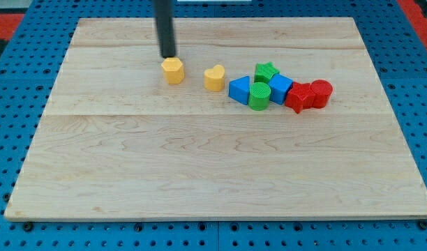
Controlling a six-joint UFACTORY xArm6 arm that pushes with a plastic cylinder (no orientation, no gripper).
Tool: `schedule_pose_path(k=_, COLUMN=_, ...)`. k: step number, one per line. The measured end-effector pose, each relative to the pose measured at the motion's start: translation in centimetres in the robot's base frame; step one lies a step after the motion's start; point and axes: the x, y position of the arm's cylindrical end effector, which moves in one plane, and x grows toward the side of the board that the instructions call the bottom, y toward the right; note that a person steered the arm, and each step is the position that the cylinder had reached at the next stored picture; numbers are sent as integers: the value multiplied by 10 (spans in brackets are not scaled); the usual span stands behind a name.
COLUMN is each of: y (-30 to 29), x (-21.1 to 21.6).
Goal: Move the yellow hexagon and yellow heart closer to group of block
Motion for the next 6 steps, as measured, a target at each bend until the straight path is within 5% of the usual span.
schedule_pose_path(k=1, y=-1, x=21)
schedule_pose_path(k=2, y=87, x=36)
schedule_pose_path(k=3, y=69, x=35)
schedule_pose_path(k=4, y=-15, x=20)
schedule_pose_path(k=5, y=2, x=70)
schedule_pose_path(k=6, y=70, x=76)
